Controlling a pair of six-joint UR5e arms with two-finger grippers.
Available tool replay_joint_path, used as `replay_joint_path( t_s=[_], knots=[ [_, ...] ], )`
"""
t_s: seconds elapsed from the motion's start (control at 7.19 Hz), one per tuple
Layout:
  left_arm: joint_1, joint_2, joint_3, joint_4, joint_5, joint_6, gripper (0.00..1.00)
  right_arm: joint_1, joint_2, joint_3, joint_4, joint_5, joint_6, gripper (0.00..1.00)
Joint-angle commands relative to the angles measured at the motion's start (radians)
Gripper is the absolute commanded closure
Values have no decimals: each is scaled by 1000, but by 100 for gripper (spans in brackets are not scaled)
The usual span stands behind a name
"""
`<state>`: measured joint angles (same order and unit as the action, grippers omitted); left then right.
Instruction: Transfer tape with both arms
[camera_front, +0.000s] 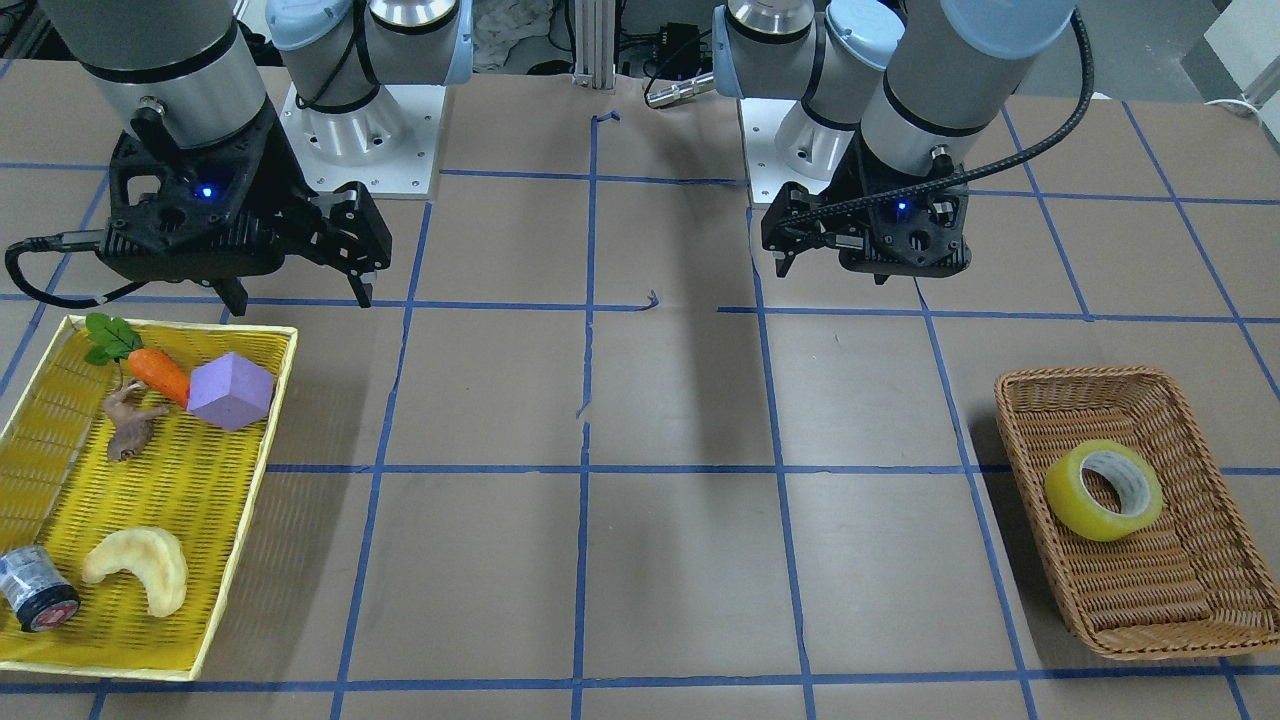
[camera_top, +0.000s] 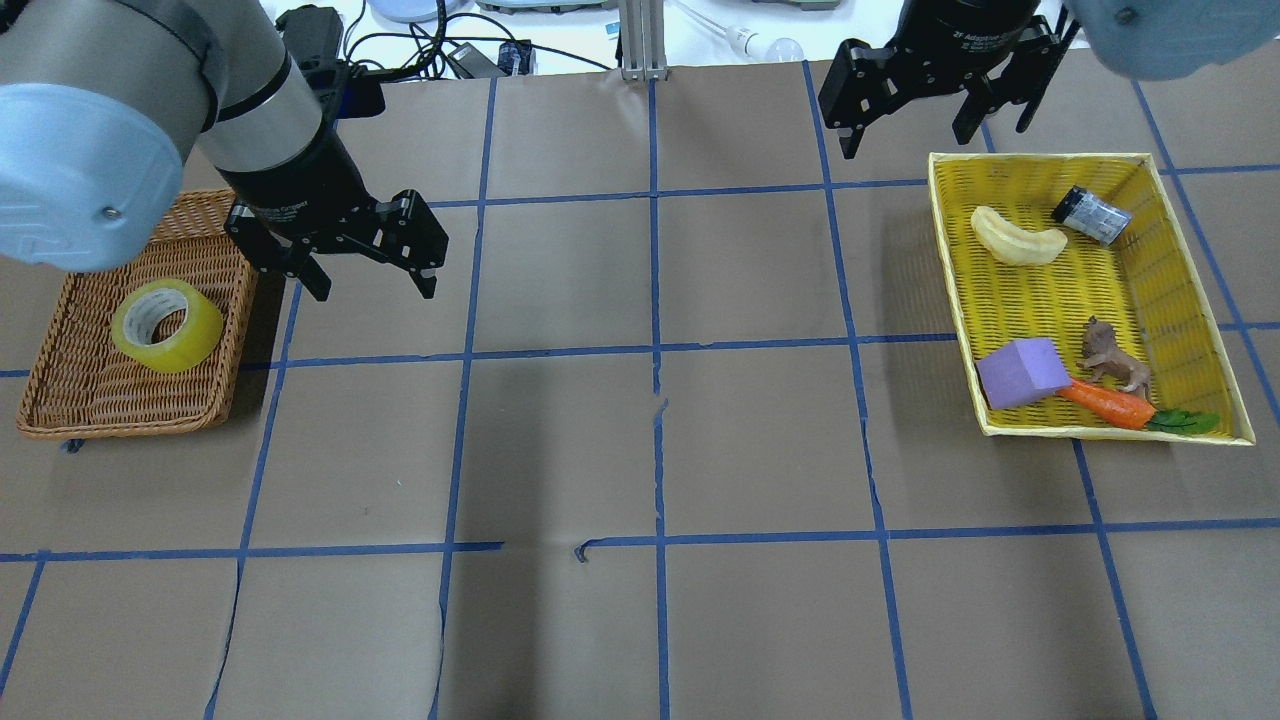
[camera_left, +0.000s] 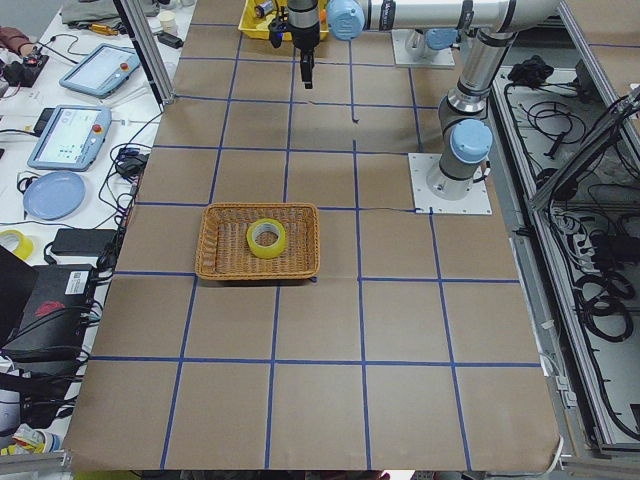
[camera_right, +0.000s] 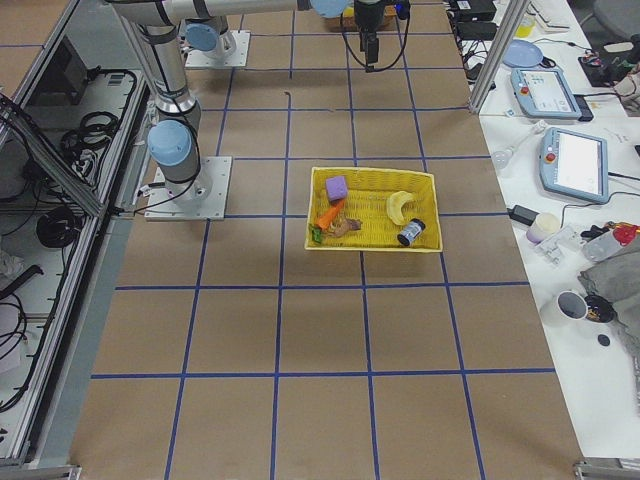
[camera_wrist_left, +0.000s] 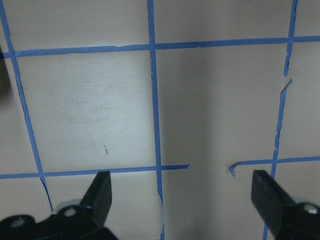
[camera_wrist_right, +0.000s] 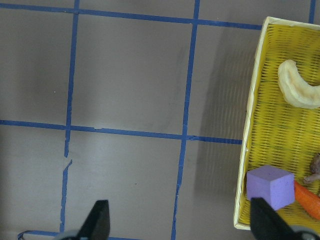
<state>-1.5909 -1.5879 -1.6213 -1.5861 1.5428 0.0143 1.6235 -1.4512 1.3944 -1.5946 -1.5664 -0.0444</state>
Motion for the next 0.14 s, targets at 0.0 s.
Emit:
replay_joint_path(
  t_s=[0.0],
  knots=[
    [0,0,-2,-3,0,3,0,1,0,0,-1,-1,61,0]
  ],
)
